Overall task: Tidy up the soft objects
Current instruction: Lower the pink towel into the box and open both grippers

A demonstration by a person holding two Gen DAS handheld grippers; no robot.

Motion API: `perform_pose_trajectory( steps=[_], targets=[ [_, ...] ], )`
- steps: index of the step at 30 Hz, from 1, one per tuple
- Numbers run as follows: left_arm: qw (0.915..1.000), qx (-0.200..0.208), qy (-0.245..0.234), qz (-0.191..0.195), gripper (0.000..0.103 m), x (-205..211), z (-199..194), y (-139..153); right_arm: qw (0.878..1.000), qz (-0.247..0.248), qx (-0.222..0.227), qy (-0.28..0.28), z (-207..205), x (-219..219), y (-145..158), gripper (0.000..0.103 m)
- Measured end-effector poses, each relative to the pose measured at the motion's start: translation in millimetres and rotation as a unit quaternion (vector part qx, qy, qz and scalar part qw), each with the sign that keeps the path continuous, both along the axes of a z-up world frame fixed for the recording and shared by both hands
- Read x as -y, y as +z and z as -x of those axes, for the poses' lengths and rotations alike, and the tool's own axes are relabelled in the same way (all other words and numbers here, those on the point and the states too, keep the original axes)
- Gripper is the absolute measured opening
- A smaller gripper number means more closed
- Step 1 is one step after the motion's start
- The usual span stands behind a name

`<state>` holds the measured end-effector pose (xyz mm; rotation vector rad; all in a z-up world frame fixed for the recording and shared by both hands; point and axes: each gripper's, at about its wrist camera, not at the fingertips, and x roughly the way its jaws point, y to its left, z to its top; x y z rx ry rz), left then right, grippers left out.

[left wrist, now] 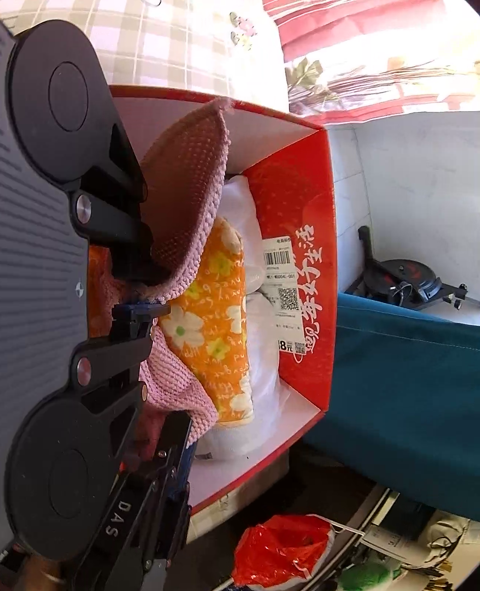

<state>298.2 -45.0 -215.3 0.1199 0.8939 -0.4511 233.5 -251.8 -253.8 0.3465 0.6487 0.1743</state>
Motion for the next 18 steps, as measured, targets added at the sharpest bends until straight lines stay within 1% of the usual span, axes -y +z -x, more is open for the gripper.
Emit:
perform_pose_trajectory(
  steps=[1,2,3,4,5,7,10,12,15,18],
  targets=[
    [0.9999,0.009,-0.004,-0.004,0.015,3.3,1.7,1.5,1.000,-0.002,0.002,-0.002,1.1,1.0,0.5,0.013],
    [0.9998,0.019,-0.007,-0.005,0.021,3.9,4.3,3.5,1.000,-0.002,0.011,-0.005,4.8,1.0,1.8,0.017],
    [0.9997,0.024,-0.009,-0.003,0.023,3.6,6.0,5.6,1.000,0.000,0.023,-0.007,9.0,1.1,4.1,0.021],
    [0.9996,0.028,-0.008,0.003,0.033,2.0,8.2,8.7,0.999,0.005,0.036,-0.009,11.8,1.7,7.5,0.027],
    [0.9994,0.033,-0.006,0.011,0.042,0.2,10.2,12.4,0.999,0.015,0.049,-0.012,16.3,1.1,11.0,0.031],
    [0.9980,0.054,0.002,0.033,0.044,-6.2,18.9,23.4,0.997,0.030,0.070,-0.014,27.1,1.8,18.9,0.035],
    [0.9946,0.087,0.006,0.056,0.046,-15.3,39.1,39.6,0.994,0.028,0.100,-0.017,51.2,4.1,26.9,0.036],
    [0.9927,0.103,0.006,0.062,0.048,-20.0,54.3,46.3,0.994,0.027,0.109,-0.016,68.5,3.4,26.6,0.036],
    [0.9909,0.114,0.000,0.072,0.048,-26.9,77.3,49.2,0.992,0.034,0.119,-0.016,91.7,1.1,24.1,0.036],
    [0.9895,0.122,-0.005,0.077,0.049,-35.2,99.8,45.6,0.992,0.031,0.122,-0.020,114.1,-1.2,17.7,0.036]
  ],
)
